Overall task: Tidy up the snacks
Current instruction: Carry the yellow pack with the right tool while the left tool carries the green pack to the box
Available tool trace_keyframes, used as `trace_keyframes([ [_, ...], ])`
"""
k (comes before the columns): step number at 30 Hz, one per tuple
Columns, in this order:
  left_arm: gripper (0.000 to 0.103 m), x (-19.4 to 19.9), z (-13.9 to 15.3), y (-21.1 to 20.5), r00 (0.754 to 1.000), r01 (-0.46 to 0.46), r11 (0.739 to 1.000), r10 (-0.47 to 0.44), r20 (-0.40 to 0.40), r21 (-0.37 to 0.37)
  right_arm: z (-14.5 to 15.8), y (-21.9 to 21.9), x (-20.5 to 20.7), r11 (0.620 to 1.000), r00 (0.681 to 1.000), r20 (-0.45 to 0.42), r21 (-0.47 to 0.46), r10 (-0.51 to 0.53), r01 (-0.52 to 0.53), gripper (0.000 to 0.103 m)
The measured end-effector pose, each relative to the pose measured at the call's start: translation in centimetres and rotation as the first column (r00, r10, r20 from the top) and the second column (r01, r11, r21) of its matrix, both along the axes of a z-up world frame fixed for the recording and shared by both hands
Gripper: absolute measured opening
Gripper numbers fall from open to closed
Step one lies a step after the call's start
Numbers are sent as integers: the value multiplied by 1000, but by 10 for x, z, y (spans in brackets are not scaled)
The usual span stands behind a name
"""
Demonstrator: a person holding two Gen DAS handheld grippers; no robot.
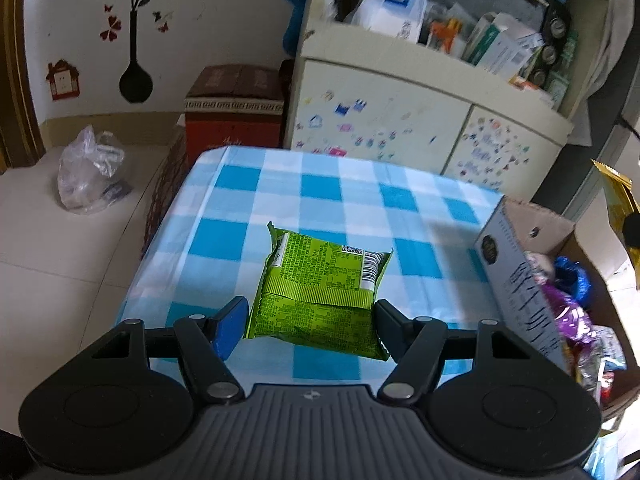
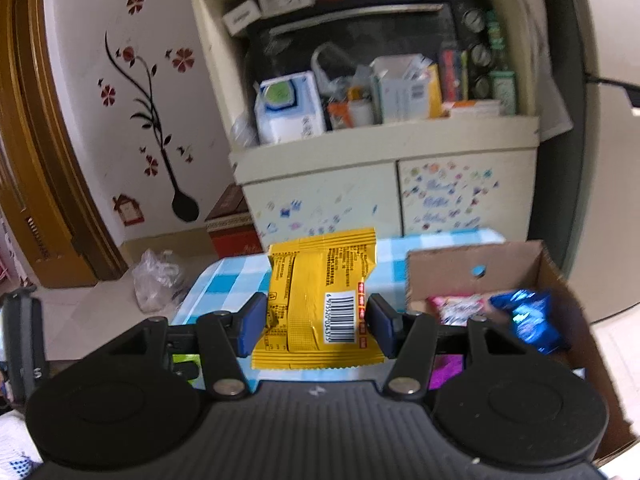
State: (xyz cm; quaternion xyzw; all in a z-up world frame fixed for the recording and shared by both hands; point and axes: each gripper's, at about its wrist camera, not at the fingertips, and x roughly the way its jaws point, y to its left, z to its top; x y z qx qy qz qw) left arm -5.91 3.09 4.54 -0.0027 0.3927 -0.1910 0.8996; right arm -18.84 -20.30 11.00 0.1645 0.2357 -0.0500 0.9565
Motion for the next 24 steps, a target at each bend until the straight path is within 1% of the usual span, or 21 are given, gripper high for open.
trace_keyframes([
  [5,74,-8,14,-15,1000,26,1000,-26,9,-16,6,-21,-8,999,999,-3,7,-39,39,56],
  [8,74,-12,21,-28,999,44,998,-44,4,-33,6,-36,-13,996,997,-16,41,-73,74,56],
  [12,74,-17,27,-49,998,71,996,-70,4,-51,5,-58,-22,987,991,-7,91,-132,132,56],
  [16,74,-18,33,-68,996,92,993,-93,-2,-70,3,-78,-30,969,980,-11,146,-199,198,56],
  [20,74,-20,39,-88,992,124,989,-124,3,-86,2,-97,-38,948,965,-8,183,-263,260,56],
  [24,74,-24,46,-112,986,166,982,-165,18,-95,0,-121,-51,914,942,-6,239,-335,326,56],
])
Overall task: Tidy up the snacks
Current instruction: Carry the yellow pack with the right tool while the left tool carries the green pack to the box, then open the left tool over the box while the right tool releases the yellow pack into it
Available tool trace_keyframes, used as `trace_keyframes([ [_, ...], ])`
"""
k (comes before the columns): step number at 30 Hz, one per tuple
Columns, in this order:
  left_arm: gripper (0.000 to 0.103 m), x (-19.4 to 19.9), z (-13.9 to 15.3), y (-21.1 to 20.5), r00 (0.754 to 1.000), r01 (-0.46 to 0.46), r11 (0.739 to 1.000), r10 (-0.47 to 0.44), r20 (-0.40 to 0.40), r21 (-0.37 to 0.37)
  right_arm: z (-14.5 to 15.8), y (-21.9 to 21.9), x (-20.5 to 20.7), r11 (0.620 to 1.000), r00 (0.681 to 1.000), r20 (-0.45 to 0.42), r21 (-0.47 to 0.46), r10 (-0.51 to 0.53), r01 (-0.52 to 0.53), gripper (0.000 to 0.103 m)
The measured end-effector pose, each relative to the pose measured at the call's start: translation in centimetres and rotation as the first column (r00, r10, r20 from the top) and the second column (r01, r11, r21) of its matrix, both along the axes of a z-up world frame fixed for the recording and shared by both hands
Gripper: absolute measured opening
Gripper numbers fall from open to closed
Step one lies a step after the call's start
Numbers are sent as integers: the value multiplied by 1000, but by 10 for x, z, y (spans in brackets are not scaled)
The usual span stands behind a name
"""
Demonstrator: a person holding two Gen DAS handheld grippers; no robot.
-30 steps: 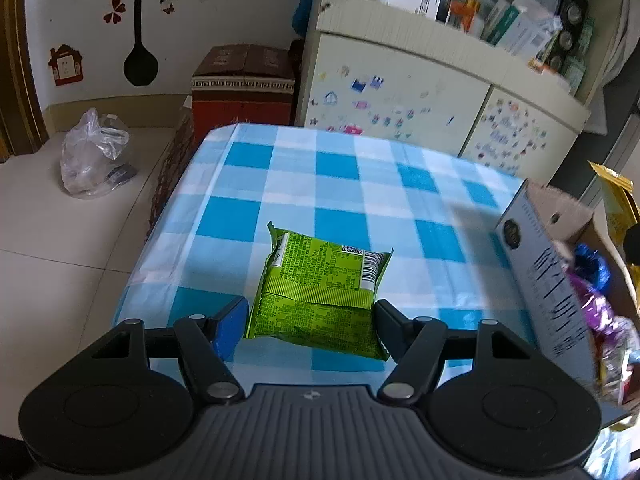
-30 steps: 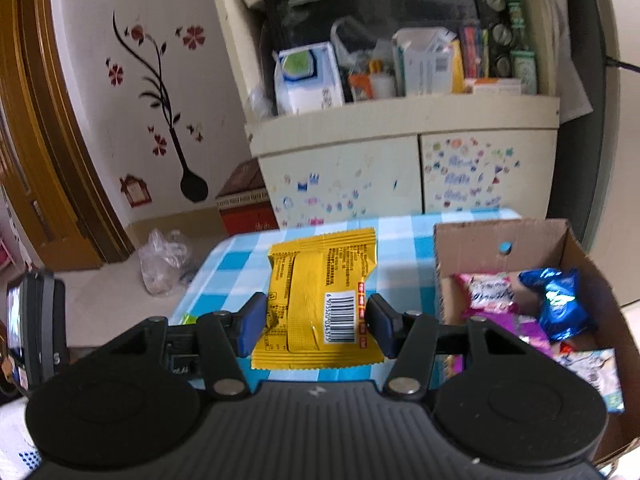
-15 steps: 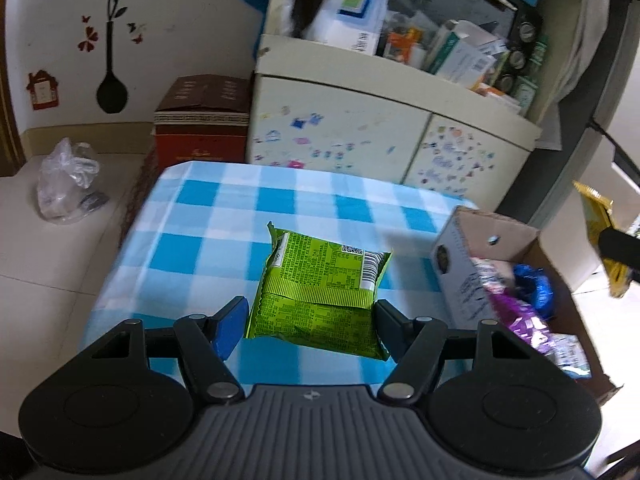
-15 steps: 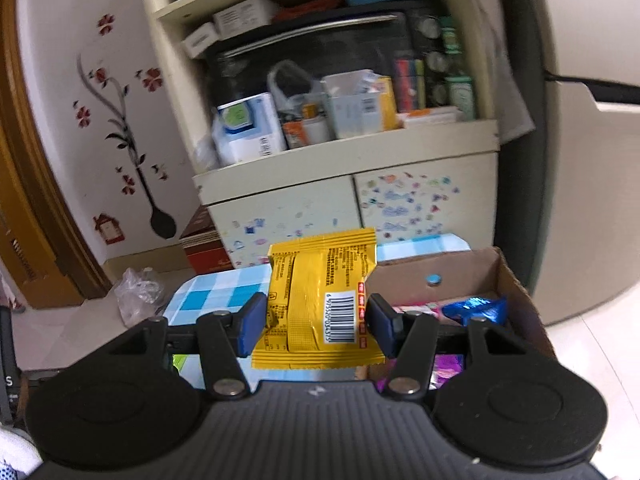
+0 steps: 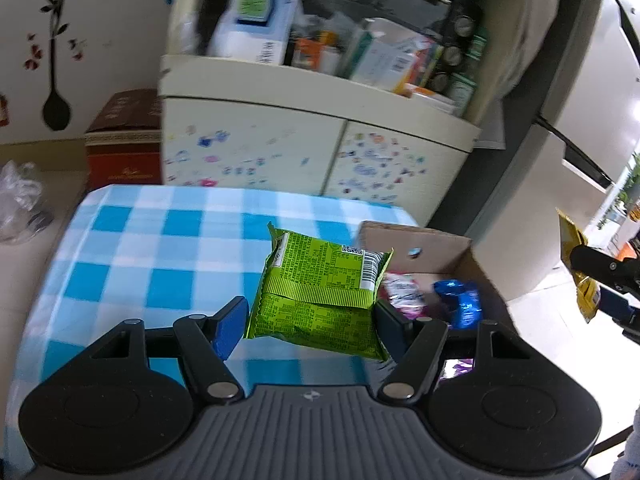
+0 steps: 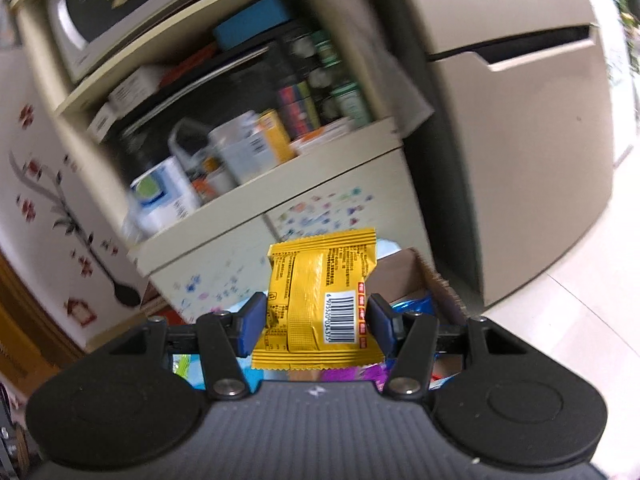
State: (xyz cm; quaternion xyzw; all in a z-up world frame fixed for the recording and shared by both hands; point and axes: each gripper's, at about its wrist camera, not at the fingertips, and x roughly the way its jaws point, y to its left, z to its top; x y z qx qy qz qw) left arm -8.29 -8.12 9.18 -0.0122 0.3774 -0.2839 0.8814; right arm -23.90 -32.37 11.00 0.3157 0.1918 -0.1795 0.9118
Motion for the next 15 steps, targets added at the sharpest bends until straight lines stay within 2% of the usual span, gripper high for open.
trace_keyframes([
  [5,74,-2,5,-31,999,50,999,-50,2,-16,-9,-22,-12,993,996,-5,80,-92,92,56],
  [15,74,6,-3,-84,995,92,995,-93,-34,-32,-19,-30,-12,982,995,-16,161,-99,100,56],
])
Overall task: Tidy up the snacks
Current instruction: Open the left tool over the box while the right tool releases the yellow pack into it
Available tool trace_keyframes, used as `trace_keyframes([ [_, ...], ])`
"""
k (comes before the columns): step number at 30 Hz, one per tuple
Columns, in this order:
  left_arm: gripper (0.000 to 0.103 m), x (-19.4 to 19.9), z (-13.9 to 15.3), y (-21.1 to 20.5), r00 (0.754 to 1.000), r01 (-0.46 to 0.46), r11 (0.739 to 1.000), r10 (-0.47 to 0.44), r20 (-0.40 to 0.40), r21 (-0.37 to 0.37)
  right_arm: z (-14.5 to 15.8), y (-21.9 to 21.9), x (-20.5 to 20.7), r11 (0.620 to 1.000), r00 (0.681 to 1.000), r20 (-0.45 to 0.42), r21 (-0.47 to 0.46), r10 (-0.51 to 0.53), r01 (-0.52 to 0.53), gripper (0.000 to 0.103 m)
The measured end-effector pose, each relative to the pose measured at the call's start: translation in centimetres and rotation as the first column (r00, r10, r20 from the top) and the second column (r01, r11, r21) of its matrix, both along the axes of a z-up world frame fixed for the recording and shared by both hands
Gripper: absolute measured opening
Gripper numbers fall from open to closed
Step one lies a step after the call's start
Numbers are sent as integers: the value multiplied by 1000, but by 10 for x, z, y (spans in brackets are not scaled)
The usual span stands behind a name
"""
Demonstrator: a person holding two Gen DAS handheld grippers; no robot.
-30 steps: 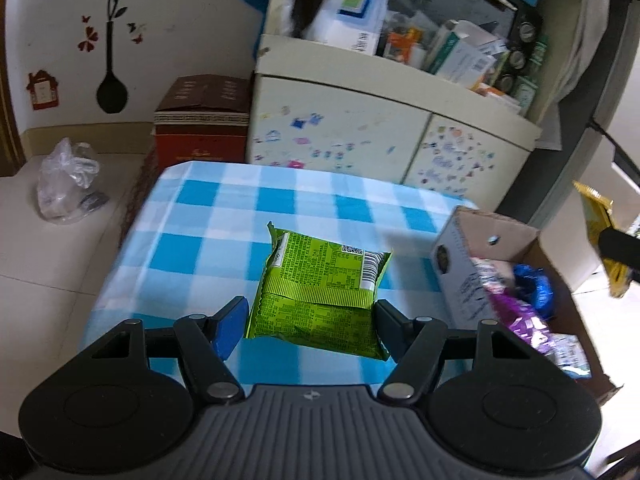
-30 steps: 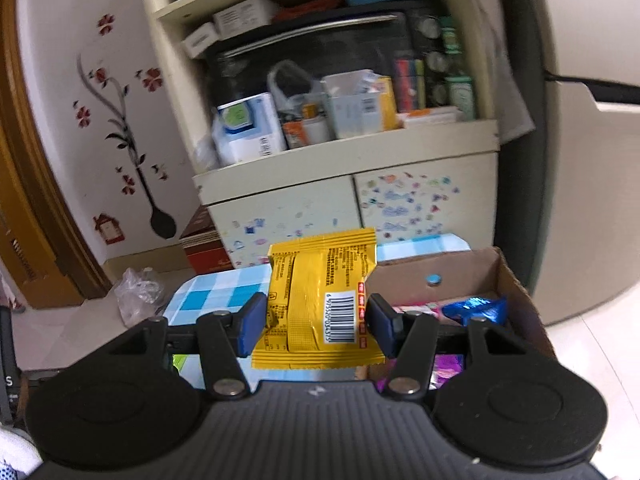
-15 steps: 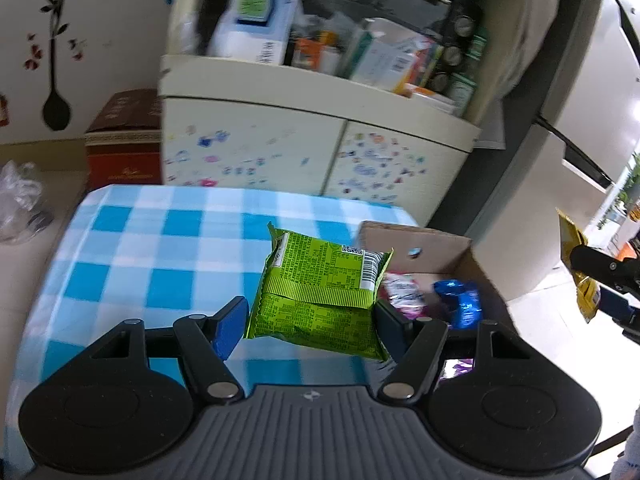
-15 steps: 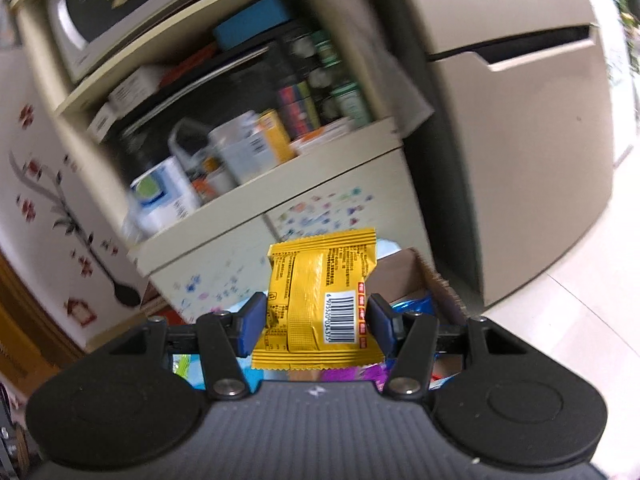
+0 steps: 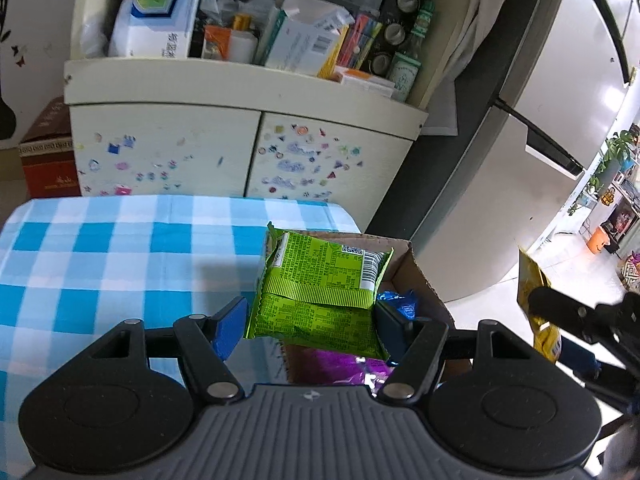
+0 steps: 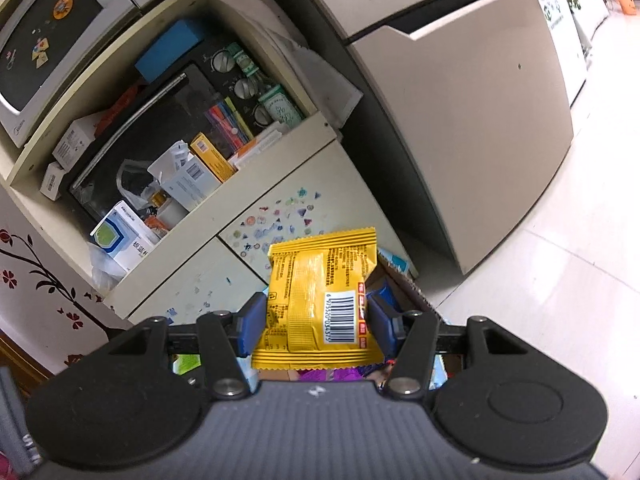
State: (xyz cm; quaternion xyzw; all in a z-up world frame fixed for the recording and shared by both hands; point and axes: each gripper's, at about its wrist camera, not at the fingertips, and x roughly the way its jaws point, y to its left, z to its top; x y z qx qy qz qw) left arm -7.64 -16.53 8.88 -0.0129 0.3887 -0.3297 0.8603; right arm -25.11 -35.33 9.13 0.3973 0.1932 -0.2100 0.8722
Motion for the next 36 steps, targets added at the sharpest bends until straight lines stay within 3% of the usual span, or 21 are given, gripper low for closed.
trace_keyframes([
  [9,75,19,-15,-33,999,-8,1000,10,-39,29,-17,-9,7,992,999,-30,122,-21,24,58],
  [11,83,21,-16,-39,999,-3,999,5,-32,54,-21,-11,10,988,999,-43,151,-33,39,60],
  [13,99,19,-15,-43,1000,-12,996,13,-10,85,-25,-13,10,982,999,-38,186,-34,40,67],
  [15,103,16,-13,-43,999,-28,993,25,22,114,-26,-15,8,977,999,-24,208,-44,48,73],
  [22,103,7,-11,-38,999,-36,975,29,33,219,-26,-16,7,978,998,-39,199,-56,63,78],
  [26,103,3,-13,-29,999,-48,963,46,17,266,-25,-11,10,987,996,-75,147,-50,60,82],
  [36,103,-9,-10,-12,998,-61,942,58,18,329,-27,0,20,998,984,-175,54,-32,42,87],
])
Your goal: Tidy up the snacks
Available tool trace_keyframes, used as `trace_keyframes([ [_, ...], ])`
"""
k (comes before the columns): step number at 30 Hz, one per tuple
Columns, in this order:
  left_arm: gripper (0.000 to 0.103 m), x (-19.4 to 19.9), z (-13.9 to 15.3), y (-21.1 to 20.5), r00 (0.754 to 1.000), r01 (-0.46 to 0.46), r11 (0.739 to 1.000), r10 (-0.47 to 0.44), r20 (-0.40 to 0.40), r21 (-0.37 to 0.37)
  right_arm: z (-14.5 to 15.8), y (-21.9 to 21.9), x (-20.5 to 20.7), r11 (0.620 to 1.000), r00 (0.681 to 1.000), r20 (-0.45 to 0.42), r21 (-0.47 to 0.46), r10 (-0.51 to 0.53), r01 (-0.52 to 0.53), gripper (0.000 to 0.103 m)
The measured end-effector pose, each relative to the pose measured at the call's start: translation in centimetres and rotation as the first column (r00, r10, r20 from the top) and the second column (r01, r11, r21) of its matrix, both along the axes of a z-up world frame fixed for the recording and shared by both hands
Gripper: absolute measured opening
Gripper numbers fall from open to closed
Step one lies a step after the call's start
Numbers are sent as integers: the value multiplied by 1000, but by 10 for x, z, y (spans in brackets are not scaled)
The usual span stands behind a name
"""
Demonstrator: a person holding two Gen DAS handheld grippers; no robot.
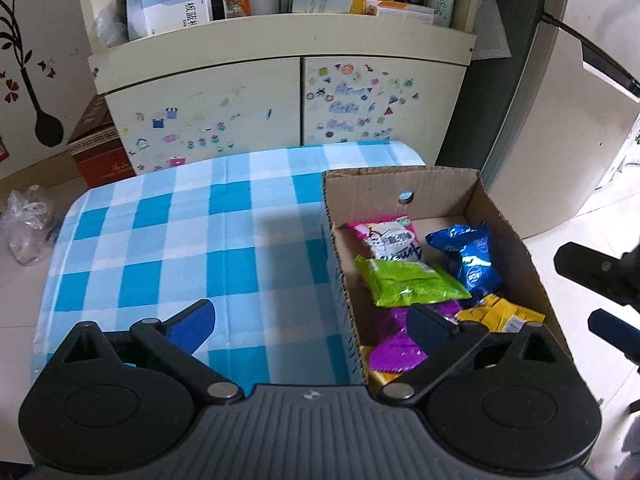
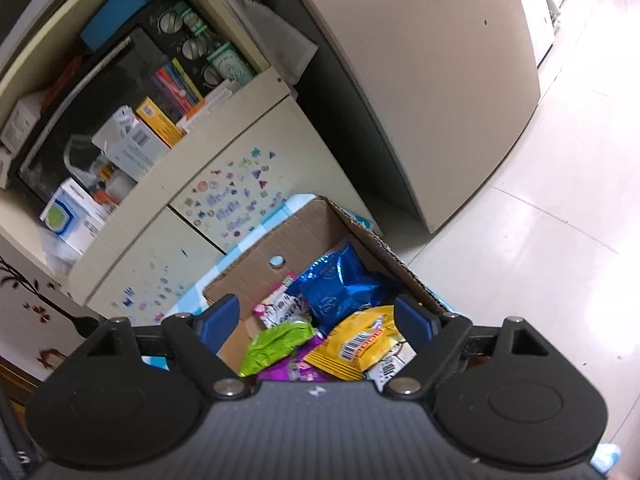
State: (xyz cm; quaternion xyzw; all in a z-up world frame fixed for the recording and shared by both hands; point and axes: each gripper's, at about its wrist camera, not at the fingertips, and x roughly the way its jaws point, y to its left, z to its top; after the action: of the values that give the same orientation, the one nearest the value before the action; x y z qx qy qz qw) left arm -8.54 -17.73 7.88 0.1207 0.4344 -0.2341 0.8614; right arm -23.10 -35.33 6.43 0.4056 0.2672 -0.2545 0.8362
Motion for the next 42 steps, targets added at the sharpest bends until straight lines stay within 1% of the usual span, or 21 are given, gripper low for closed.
trace_keyframes([
  [4,103,-4,3,6,1000,-5,1000,5,5,22,-2,4,2,999,999,-38,-32,7,-8,87],
  [12,103,-9,8,19,1000,-24,999,23,9,41,-4,12,7,994,994,-102,-92,44,-53,90],
  [18,103,-11,13,25,999,-46,998,45,13,53,-6,22,11,983,983,-165,-146,83,-108,92],
  [22,103,-12,15,27,998,-52,997,51,22,61,-8,28,11,971,971,-206,-180,120,-158,93],
  [27,103,-11,13,25,997,-68,994,66,27,80,-9,30,9,965,966,-219,-189,137,-180,93],
  [33,103,-13,12,20,998,-56,994,52,39,97,-10,30,9,965,965,-222,-190,139,-183,93],
  [42,103,-16,9,12,999,-29,994,28,17,101,-10,31,8,964,964,-227,-190,142,-187,93],
])
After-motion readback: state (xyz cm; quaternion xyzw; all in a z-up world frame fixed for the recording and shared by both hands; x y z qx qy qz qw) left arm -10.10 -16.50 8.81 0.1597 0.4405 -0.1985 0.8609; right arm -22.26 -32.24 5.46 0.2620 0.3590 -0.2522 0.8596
